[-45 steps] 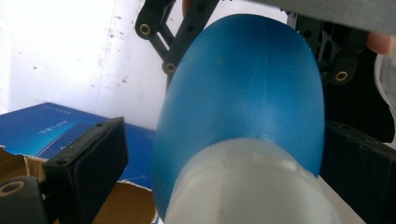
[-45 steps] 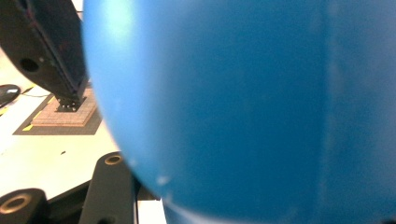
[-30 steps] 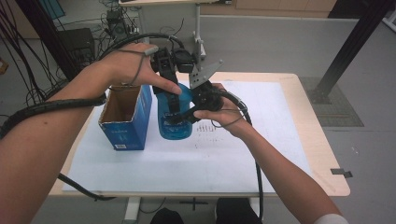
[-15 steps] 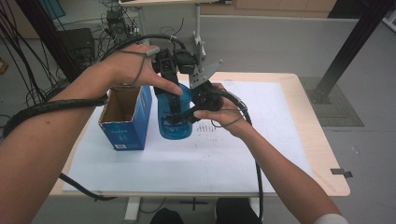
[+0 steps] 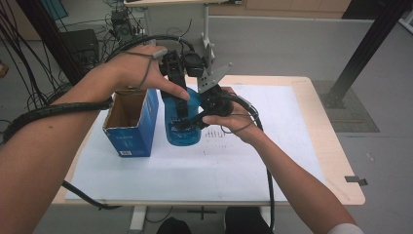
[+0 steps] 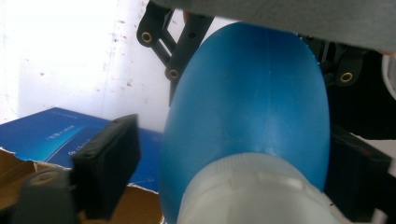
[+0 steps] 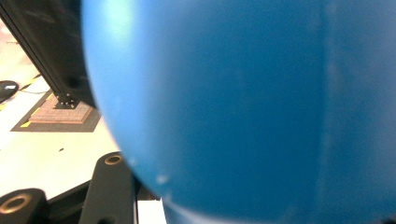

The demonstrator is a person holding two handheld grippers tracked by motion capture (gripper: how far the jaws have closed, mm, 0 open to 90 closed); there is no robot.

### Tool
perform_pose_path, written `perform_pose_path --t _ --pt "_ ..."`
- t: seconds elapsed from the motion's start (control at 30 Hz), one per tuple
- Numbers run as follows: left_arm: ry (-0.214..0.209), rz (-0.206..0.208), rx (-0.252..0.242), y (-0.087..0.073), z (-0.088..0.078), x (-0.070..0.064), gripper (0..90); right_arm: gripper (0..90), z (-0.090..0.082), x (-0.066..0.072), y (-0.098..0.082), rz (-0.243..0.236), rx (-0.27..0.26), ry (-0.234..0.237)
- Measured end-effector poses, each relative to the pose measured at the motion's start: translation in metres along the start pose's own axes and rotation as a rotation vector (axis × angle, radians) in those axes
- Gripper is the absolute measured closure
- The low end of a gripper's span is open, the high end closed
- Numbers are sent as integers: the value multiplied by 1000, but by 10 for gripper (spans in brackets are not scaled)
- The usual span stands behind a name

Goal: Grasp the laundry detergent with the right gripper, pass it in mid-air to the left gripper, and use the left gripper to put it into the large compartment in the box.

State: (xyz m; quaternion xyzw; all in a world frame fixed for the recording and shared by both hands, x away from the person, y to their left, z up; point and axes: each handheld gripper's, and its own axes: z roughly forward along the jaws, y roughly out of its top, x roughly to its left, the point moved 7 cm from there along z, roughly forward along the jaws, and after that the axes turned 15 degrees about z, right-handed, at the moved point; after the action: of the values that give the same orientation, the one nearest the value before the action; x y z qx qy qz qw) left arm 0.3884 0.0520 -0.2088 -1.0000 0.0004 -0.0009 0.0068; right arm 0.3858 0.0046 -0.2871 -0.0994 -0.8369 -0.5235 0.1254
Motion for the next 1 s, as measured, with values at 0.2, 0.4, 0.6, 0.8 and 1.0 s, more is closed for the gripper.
perform_pose_path --t 0.2,0.4,0.6,0.8,1.0 --pt "-7 15 3 1 0 -1 243 437 -1 1 -1 -4 11 -11" --pt "-29 38 -2 4 0 -4 352 437 -1 -1 -1 -36 0 -9" --pt "-38 50 11 2 2 -5 366 437 1 1 -2 -41 4 -8" --pt "-26 55 -1 1 3 -6 368 437 3 0 -3 -46 10 -13" --pt "-28 52 8 1 3 -6 368 437 3 -1 -2 -55 7 -23"
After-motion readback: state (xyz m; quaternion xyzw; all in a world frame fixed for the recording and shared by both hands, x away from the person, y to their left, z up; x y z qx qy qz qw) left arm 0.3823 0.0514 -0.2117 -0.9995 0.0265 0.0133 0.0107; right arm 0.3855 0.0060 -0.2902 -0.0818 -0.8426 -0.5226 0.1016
